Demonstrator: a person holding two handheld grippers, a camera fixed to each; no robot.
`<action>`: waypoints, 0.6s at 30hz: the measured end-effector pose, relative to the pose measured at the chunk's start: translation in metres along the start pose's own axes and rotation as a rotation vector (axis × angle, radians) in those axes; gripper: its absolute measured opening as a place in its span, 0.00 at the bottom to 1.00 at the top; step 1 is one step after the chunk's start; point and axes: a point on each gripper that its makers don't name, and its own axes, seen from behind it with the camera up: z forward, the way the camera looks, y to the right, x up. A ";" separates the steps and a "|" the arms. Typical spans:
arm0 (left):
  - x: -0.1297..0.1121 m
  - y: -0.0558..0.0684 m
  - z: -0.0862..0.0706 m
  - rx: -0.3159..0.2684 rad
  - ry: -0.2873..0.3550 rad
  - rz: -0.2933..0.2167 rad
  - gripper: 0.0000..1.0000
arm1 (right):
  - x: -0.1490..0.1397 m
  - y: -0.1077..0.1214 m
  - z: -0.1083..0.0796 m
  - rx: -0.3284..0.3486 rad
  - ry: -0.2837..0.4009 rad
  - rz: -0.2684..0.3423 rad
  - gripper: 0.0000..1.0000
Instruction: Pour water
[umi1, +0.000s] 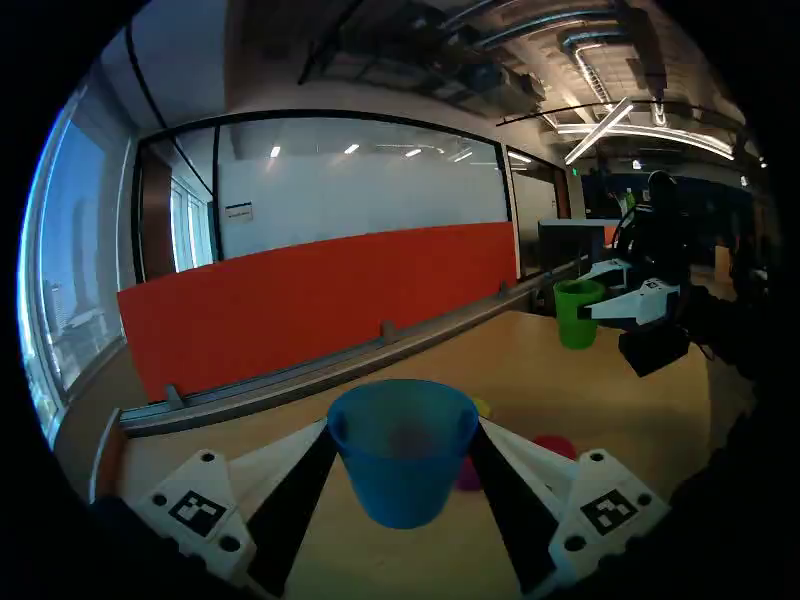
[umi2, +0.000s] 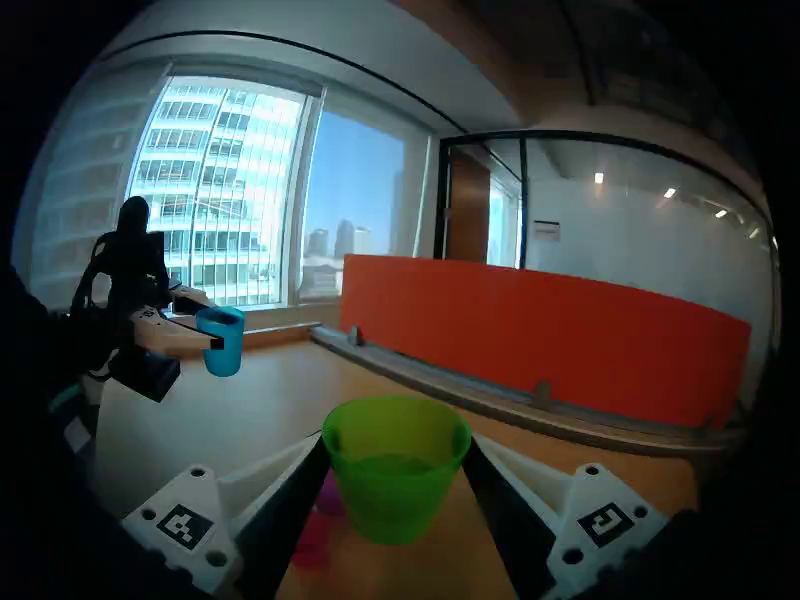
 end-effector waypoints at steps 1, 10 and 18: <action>-0.003 0.000 0.001 -0.004 -0.010 0.004 0.87 | -0.002 0.001 0.000 0.002 -0.006 0.000 0.91; -0.031 0.007 0.014 -0.036 -0.098 0.042 0.87 | -0.019 0.003 0.001 0.022 -0.067 0.002 0.91; -0.051 0.013 0.024 -0.063 -0.162 0.065 0.87 | -0.035 0.003 0.003 0.042 -0.122 -0.007 0.91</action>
